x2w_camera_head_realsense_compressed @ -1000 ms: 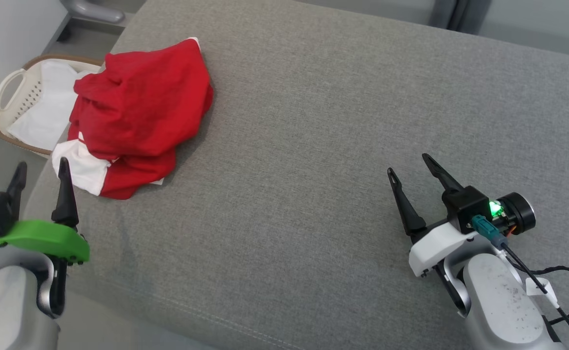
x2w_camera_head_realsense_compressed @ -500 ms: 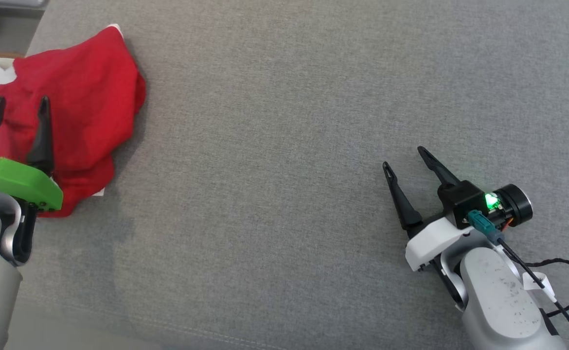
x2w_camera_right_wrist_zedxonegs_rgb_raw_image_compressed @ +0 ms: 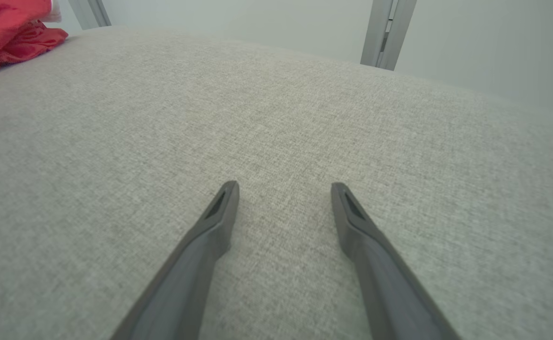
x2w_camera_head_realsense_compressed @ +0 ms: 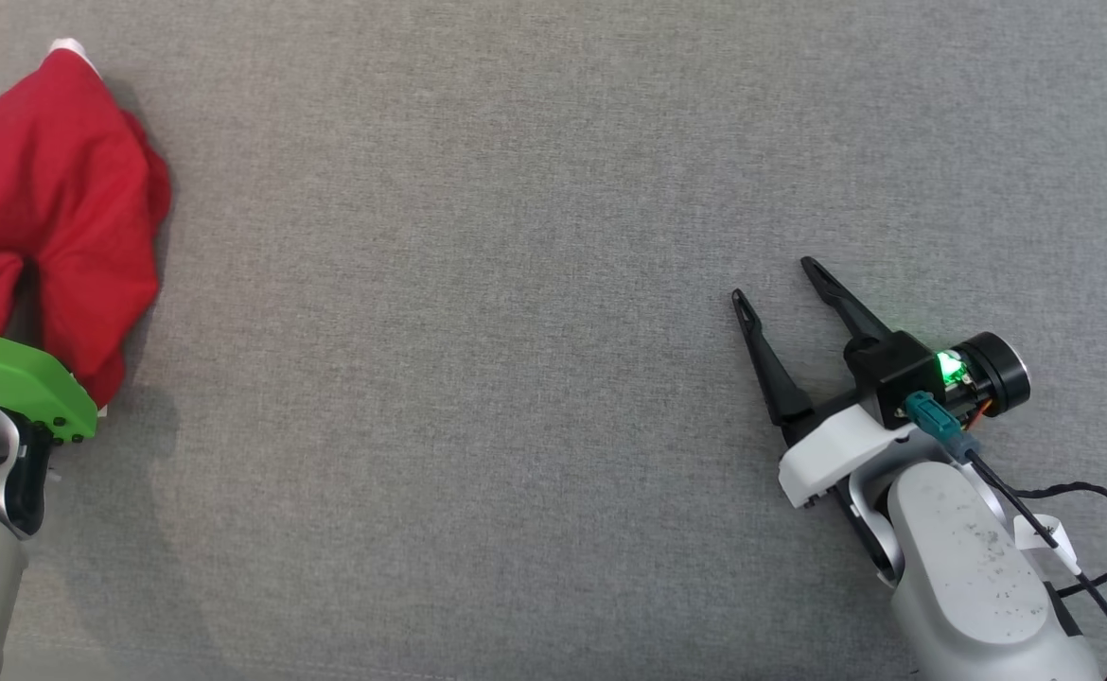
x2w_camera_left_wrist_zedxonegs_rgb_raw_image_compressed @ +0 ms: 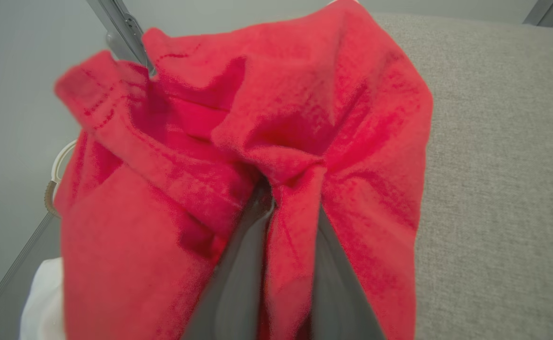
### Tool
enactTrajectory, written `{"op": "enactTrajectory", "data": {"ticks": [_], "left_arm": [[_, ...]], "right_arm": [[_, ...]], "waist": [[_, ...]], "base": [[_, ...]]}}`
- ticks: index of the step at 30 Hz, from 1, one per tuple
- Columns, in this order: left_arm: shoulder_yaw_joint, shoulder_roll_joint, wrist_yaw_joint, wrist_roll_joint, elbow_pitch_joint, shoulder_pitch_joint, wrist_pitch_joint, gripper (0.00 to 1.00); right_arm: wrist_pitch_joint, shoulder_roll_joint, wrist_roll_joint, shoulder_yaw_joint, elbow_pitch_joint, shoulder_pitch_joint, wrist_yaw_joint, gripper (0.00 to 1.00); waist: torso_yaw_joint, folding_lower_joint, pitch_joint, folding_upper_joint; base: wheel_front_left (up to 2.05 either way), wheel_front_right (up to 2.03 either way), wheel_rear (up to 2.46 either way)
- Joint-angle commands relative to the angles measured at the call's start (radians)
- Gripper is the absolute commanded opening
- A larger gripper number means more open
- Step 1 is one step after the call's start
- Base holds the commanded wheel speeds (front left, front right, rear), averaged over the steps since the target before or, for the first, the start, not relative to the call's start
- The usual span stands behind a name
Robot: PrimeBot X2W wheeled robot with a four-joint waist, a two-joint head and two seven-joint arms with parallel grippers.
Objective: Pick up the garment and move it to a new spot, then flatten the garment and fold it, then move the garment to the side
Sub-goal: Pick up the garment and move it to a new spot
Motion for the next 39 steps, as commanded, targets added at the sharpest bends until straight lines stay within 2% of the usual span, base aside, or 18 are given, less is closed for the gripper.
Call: {"op": "enactTrajectory", "data": {"ticks": [1, 5, 10, 16, 19, 23, 27, 34, 39], "left_arm": [[-0.004, -0.001, -0.003, -0.013, 0.010, -0.017, 0.001, 0.00], [0.019, 0.008, -0.003, -0.020, -0.012, -0.024, 0.001, 0.00], [0.091, 0.019, -0.003, 0.059, -0.127, -0.013, 0.000, 0.00], [0.203, -0.052, -0.003, 0.205, -0.338, 0.040, 0.000, 0.00], [0.230, -0.108, -0.003, 0.236, -0.433, 0.061, 0.000, 0.00], [0.222, -0.167, -0.003, 0.248, -0.528, 0.090, 0.000, 0.00], [0.175, -0.217, -0.003, 0.249, -0.584, 0.115, 0.001, 0.00], [0.082, -0.300, -0.003, 0.246, -0.604, 0.156, 0.000, 0.00], [0.023, -0.352, -0.003, 0.239, -0.599, 0.185, 0.000, 0.00]], "right_arm": [[-0.001, -0.008, 0.002, -0.007, 0.007, 0.001, -0.001, 1.00], [-0.001, -0.007, 0.011, -0.013, 0.012, 0.018, -0.001, 1.00], [-0.001, -0.006, 0.034, -0.011, 0.009, 0.045, -0.001, 1.00], [-0.001, -0.006, 0.068, -0.009, 0.009, 0.090, -0.001, 1.00], [-0.001, -0.006, 0.081, -0.008, 0.001, 0.114, -0.001, 1.00], [-0.001, -0.007, 0.081, 0.006, -0.012, 0.133, -0.001, 1.00], [-0.001, -0.006, 0.090, 0.014, -0.025, 0.153, -0.001, 1.00], [-0.001, -0.006, 0.104, 0.017, -0.044, 0.177, -0.001, 1.00], [-0.001, -0.006, 0.117, 0.016, -0.057, 0.200, -0.001, 1.00]], "waist": [[-0.007, -0.0001, -0.002, 0.0000], [-0.008, -0.0001, -0.036, 0.0000], [-0.014, -0.0001, -0.101, 0.0000], [-0.038, -0.0001, -0.179, 0.0000], [-0.066, -0.0001, -0.207, 0.0000], [-0.125, -0.0001, -0.228, 0.0000], [-0.198, -0.0001, -0.238, 0.0000], [-0.337, -0.0001, -0.228, 0.0000], [-0.406, -0.0001, -0.220, 0.0000]], "base": [[0.00, 0.00, 0.00], [0.00, 0.00, 0.00], [0.00, 0.00, 0.00], [0.00, 0.00, 0.00], [0.00, 0.00, 0.00], [0.00, 0.00, 0.00], [0.00, 0.00, 0.00], [0.00, 0.00, 0.00], [0.00, 0.00, 0.00]]}}
